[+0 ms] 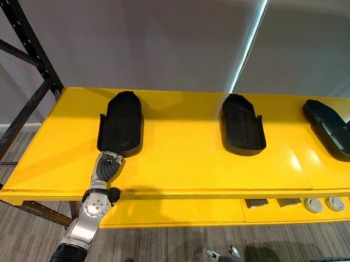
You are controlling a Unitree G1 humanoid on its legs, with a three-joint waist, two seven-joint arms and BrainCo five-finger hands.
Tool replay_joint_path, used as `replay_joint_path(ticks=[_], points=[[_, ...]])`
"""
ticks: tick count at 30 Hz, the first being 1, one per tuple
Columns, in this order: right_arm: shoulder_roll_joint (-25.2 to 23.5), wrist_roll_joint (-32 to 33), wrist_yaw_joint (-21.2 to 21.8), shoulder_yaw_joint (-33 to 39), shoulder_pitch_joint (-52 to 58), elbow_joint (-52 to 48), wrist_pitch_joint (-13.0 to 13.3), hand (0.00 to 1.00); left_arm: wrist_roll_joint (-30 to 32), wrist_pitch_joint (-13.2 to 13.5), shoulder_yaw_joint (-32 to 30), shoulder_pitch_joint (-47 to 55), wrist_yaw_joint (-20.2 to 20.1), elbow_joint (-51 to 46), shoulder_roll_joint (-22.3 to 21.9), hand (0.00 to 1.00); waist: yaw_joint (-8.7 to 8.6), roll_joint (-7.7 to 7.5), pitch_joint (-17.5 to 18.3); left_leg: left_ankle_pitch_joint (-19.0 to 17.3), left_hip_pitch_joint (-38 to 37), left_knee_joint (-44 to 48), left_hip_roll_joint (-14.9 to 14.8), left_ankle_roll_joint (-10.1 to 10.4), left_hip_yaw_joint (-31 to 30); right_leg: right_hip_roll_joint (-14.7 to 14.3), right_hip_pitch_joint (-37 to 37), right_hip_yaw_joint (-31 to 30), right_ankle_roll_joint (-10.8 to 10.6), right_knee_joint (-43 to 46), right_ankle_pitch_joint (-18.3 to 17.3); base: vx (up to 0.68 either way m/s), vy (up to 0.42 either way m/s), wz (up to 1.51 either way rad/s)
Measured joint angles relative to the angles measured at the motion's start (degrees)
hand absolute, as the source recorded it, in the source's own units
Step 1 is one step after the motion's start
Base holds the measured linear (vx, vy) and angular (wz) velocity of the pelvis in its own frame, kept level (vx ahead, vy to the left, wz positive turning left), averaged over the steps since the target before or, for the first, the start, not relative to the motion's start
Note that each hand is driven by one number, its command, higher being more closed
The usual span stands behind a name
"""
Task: Walk over and take plastic housings, then place them on the shelf
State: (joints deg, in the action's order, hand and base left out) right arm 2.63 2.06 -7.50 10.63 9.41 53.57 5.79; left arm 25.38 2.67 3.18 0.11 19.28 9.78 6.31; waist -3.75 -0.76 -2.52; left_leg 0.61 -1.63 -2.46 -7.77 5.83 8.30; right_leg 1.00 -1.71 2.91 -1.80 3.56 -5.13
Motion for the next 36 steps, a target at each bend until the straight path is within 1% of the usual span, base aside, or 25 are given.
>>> replay_joint_path(ticks=[1,3,6,11,13,18,21,23,26,27,28,30,31,32,33,34,35,36], points=[[-0.06,0.00,0.00,0.00,-0.14,0.00,0.00,0.00,0.00,-0.03,-0.62,-0.25,0.11,0.29,0.04,1.00,-0.31,0.00,0.00,0.43,-0.20,-0.71,0.05,-0.04,0.01,0.04,0.04,0.00,0.04,-0.20,0.15,-0.03,0.013,0.00],[-0.05,0.00,0.01,0.02,-0.11,0.00,-0.02,0.00,-0.02,-0.04,-1.12,-1.39,0.82,1.52,0.09,1.00,-0.35,-0.01,-0.01,0.85,-0.19,-1.34,0.04,-0.11,0.11,0.03,0.06,-0.07,0.03,-0.97,0.74,-0.04,0.014,-0.03],[-0.05,-0.36,0.04,0.02,-0.12,-0.05,-0.08,0.00,-0.04,-0.54,-1.49,-2.24,0.89,2.13,0.41,1.00,-0.39,-0.04,-0.01,1.03,-0.19,-1.63,0.06,-0.21,0.51,0.00,0.06,-0.36,0.05,-1.74,1.41,-0.03,0.011,-0.07],[-0.14,-0.44,0.05,0.01,0.06,-0.53,-0.13,0.00,-0.03,-0.92,-1.60,-3.83,0.97,4.01,0.68,1.00,-0.46,-0.07,-0.01,1.24,-0.33,-1.91,0.21,-0.33,0.53,-0.05,0.05,-0.32,0.05,-1.80,1.49,-0.01,0.002,-0.01],[-0.21,-0.44,0.05,0.01,0.04,-0.57,-0.12,0.00,-0.04,-0.91,-1.61,-3.94,1.03,4.03,0.70,1.00,-0.51,-0.12,-0.03,1.77,-0.92,-2.93,0.25,-0.25,0.51,-0.07,0.03,-0.26,0.05,-1.91,1.49,0.00,0.000,0.00],[-0.42,-0.50,0.05,0.03,0.00,-0.67,-0.12,0.00,-0.13,-0.73,-1.60,-3.95,1.11,3.79,0.69,1.00,-0.50,-0.28,0.03,1.77,-0.89,-2.93,0.37,-0.24,0.30,-0.05,-0.15,-0.02,0.04,-2.43,1.49,0.00,0.000,0.01],[-0.48,-0.49,0.04,0.03,-0.07,-0.67,-0.12,0.00,-1.30,-0.69,-1.58,-3.83,1.00,3.00,0.69,1.00,-0.47,-0.30,-0.01,1.78,-0.85,-2.93,0.51,-0.25,-0.13,0.02,-0.80,0.33,0.04,-2.68,1.48,0.04,0.003,0.07],[-0.60,-0.49,0.04,0.02,-0.08,-0.66,-0.12,0.00,-2.41,-0.65,-1.54,-3.52,0.91,0.13,0.69,1.00,-0.38,-0.48,-0.11,1.79,-0.86,-2.92,0.55,-0.25,-0.40,0.05,-0.97,0.61,0.03,-2.69,1.48,0.02,0.006,0.09],[-0.68,-0.46,0.04,0.02,-0.17,-0.51,-0.06,0.00,-3.55,0.65,-1.68,-2.70,0.91,-9.41,0.77,1.00,-0.06,-0.60,-0.18,1.87,-0.47,-2.90,0.69,-0.34,-1.03,0.18,-1.00,1.05,-0.12,-2.64,1.37,-0.01,0.008,0.12],[-0.67,-0.45,0.03,0.02,-0.16,-0.47,-0.01,0.00,-4.41,2.01,-1.75,-1.78,0.92,-14.55,0.79,1.00,-0.02,-0.59,-0.18,1.87,-0.26,-2.90,0.75,-0.35,-1.37,0.22,-0.97,1.12,-0.19,-2.62,1.32,-0.01,0.010,0.11],[-0.65,-0.44,0.02,0.02,-0.17,-0.42,0.00,0.00,-4.63,2.92,-1.98,-1.26,0.96,-16.95,0.79,1.00,0.00,-0.59,-0.18,1.87,-0.15,-2.84,0.76,-0.35,-1.53,0.22,-0.97,1.21,-0.21,-2.61,1.29,-0.01,0.008,0.13],[-0.42,-0.44,0.01,0.02,-0.29,0.19,0.16,0.00,-5.88,5.80,-5.41,0.47,1.45,-25.43,0.75,1.00,0.18,-0.54,-0.24,1.84,0.04,-2.49,0.74,-0.35,-2.02,0.21,-0.97,1.49,-0.41,-2.16,0.83,-0.01,-0.003,0.10],[-0.28,-0.44,0.00,0.02,-0.31,0.47,0.18,0.00,-6.61,6.58,-6.82,0.99,2.24,-27.27,0.75,1.00,0.25,-0.48,-0.27,1.83,-0.02,-2.45,0.74,-0.34,-2.15,0.20,-0.97,1.56,-0.35,-1.80,0.56,-0.01,-0.014,0.11],[0.07,-0.44,-0.01,0.04,-0.27,1.27,0.30,0.00,-7.73,7.67,-10.19,1.74,3.62,-30.25,0.62,1.00,0.63,-0.39,-0.33,1.81,-0.06,-2.33,0.73,-0.33,-2.48,0.19,-1.00,1.83,-0.23,-1.28,0.15,0.00,-0.017,0.11],[0.24,-0.44,-0.04,0.14,-0.21,1.93,0.25,0.00,-9.20,8.67,-14.25,2.14,5.25,-32.59,0.50,1.00,1.41,-0.33,-0.46,1.79,-0.05,-2.15,0.65,-0.31,-2.66,0.11,-0.98,1.93,-0.13,-0.90,-0.11,0.00,-0.017,0.13],[0.26,-0.44,-0.08,0.13,-0.15,1.94,0.23,0.00,-10.77,9.55,-17.87,3.05,7.16,-34.06,0.40,1.00,1.51,-0.31,-0.53,1.73,0.02,-1.93,0.62,-0.25,-2.92,0.08,-0.99,2.07,-0.09,-0.63,-0.35,-0.01,-0.017,0.09],[0.27,-0.44,-0.08,0.15,-0.14,1.94,0.23,0.00,-11.54,10.03,-20.62,3.72,8.18,-34.71,0.19,1.00,1.55,-0.30,-0.53,1.67,0.08,-1.77,0.60,-0.18,-3.06,0.06,-1.02,2.17,-0.05,-0.53,-0.43,0.00,-0.015,0.10],[0.29,-0.44,-0.09,0.27,-0.10,1.95,0.24,0.00,-12.99,10.70,-26.63,5.06,11.08,-34.97,-0.87,1.00,1.78,-0.27,-0.56,1.50,0.15,-1.44,0.56,-0.16,-3.26,0.03,-1.18,2.32,0.03,-0.40,-0.59,-0.01,-0.015,0.07]])
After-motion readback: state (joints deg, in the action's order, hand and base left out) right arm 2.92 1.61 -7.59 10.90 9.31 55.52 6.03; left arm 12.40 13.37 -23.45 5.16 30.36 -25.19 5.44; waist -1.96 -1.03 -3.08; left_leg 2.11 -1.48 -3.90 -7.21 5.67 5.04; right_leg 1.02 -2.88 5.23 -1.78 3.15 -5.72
